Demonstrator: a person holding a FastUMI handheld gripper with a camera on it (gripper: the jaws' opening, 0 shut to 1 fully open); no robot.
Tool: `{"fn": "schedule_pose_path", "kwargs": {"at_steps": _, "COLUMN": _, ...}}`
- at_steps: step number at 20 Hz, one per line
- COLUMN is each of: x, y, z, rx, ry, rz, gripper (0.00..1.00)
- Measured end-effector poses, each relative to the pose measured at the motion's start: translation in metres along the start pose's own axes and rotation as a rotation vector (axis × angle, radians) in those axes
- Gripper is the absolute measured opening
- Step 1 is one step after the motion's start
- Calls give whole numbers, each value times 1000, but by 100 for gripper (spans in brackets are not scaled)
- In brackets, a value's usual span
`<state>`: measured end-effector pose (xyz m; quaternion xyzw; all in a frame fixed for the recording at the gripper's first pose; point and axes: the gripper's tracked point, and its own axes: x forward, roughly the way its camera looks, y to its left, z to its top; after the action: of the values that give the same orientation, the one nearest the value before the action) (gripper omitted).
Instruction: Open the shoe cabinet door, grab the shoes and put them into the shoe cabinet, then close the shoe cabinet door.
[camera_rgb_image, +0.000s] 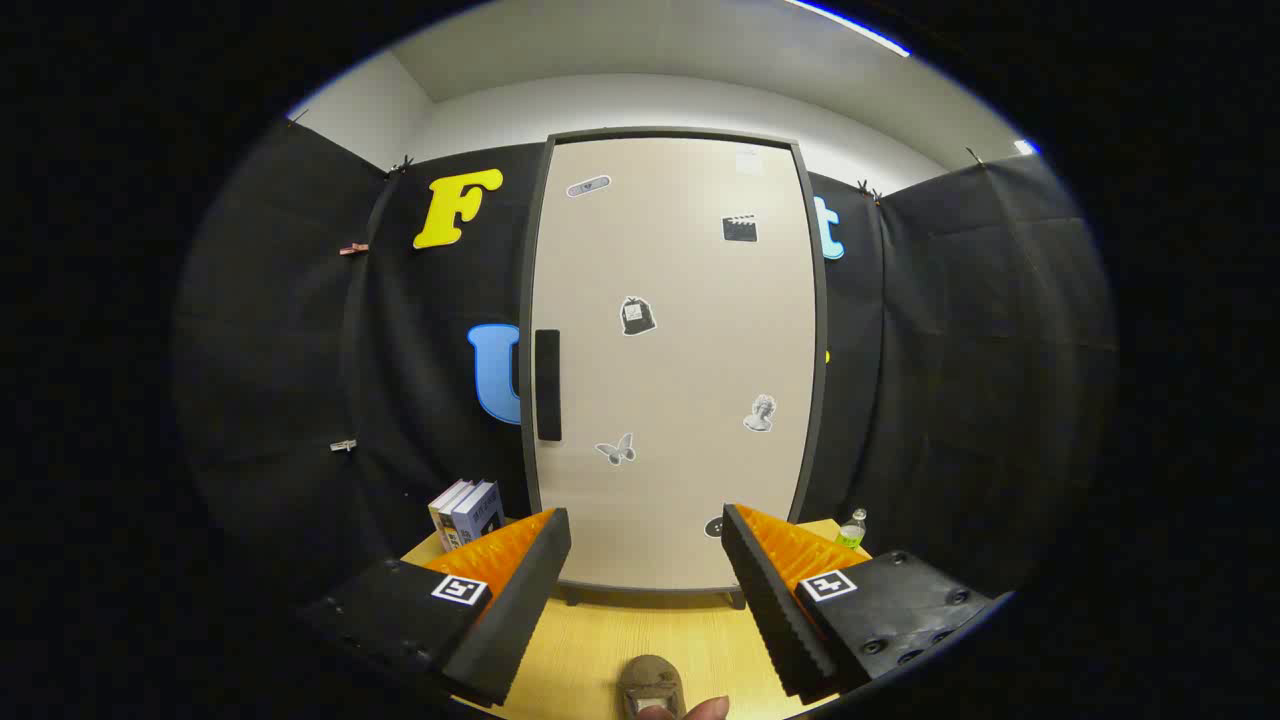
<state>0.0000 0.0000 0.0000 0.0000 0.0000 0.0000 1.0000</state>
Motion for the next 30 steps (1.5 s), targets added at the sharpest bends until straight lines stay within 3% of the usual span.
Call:
{"fn": "schedule_pose_path", "kwargs": {"at_steps": 11, "x": -3, "y": -2, "z": 8, "rx": -19, "ry": -16, "rz": -37, "gripper": 97}}
{"fn": "schedule_pose_path", "kwargs": {"at_steps": 16, "x": 6, "y": 18, "z": 19, "rx": -1, "ry": -30, "rz": -8, "gripper": 97}}
{"fn": "schedule_pose_path", "kwargs": {"at_steps": 25, "x": 91, "y": 66, "z": 67, "rx": 41, "ry": -76, "rz": -2, "gripper": 97}}
{"fn": "schedule_pose_path", "kwargs": {"at_steps": 30, "x": 150, "y": 103, "z": 61, "rx": 47, "ry": -33, "rz": 41, "gripper": 97}}
